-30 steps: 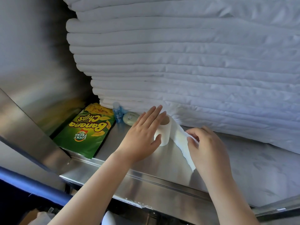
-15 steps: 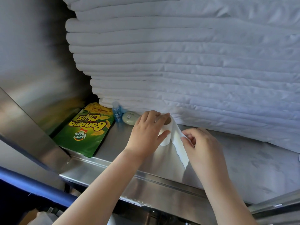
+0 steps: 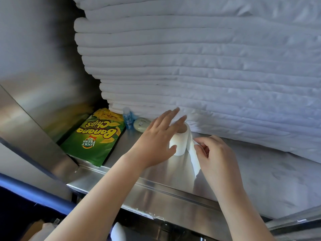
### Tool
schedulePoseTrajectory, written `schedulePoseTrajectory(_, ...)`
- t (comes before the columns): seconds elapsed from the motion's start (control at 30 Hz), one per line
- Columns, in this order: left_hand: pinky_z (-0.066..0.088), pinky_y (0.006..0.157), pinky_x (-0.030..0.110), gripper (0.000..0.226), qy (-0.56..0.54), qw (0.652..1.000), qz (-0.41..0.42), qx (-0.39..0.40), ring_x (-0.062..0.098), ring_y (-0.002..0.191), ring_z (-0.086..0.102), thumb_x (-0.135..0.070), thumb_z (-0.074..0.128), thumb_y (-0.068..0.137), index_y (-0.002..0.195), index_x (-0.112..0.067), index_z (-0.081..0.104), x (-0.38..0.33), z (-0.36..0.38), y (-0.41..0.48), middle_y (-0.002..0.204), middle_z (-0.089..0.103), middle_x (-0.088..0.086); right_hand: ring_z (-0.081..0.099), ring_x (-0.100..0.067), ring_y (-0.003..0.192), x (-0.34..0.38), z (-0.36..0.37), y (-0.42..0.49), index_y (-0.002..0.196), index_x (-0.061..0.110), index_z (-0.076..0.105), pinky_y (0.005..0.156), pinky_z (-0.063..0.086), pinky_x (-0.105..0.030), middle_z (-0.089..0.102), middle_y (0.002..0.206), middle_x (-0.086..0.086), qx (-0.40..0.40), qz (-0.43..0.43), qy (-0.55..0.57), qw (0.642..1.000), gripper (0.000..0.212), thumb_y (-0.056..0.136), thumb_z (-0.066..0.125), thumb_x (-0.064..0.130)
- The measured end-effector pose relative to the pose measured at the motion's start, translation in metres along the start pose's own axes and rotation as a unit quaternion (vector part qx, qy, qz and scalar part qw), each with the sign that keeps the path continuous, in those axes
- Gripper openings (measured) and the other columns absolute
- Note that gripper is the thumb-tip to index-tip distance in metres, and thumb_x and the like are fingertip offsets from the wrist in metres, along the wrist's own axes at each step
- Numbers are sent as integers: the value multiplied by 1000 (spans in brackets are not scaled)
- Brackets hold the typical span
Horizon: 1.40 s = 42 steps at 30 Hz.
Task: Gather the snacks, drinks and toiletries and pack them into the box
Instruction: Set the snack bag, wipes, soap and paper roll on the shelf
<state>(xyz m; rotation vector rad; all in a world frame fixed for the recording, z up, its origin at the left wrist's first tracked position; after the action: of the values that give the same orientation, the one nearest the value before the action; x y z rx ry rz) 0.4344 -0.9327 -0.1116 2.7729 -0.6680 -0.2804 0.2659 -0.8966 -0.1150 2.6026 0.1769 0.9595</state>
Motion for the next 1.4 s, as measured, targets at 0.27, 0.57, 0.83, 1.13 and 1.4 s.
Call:
schedulePoseTrajectory(0.27,6,113,22,64,-23,997,51,59,8,143,10,-13,49,91,147,-32,24,-6,3,12,155,19,-13,54,-13,69,-3,-1,-3,95,20,69,60,35,-21,57,83,9,0,-2,-4,1000,12,86,62,16)
schedulePoseTrajectory(0.57,28,96,26,57,16,1000,-17,4,15,119,34,-39,52,90,144,-30,34,0,-1,15,132,42,-6,50,-14,62,-2,0,-3,85,21,66,56,36,-26,52,76,8,11,8,6,1000,9,86,60,14)
schedulePoseTrajectory(0.83,28,100,30,76,23,998,-60,16,17,127,26,-61,48,84,146,-25,24,2,4,11,141,31,-2,49,-10,63,2,7,0,89,20,68,57,33,-20,51,76,11,12,3,5,1000,8,87,61,17)
schedulePoseTrajectory(1.13,-14,104,8,75,-32,995,36,87,-5,139,-13,-14,46,90,149,-34,5,12,-5,2,155,-4,-19,51,-11,61,0,10,1,78,21,65,56,39,-25,51,74,10,-1,4,17,1000,10,86,62,20)
schedulePoseTrajectory(1.4,21,96,18,53,-29,999,5,29,11,128,31,-28,54,92,141,-32,36,4,-8,3,141,37,-10,57,-9,69,0,15,3,76,23,59,60,42,-23,56,79,11,-8,1,26,1000,11,86,62,19)
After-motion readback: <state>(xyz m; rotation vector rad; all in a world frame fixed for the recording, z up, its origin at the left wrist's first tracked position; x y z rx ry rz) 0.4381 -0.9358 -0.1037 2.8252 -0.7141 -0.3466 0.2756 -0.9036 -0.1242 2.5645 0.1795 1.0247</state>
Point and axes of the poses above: each hand's wrist, its own y-axis towards the middle knuckle, its own z-axis out of the palm, x = y × z, the point moved 3 cm from there along y, towards the middle knuckle
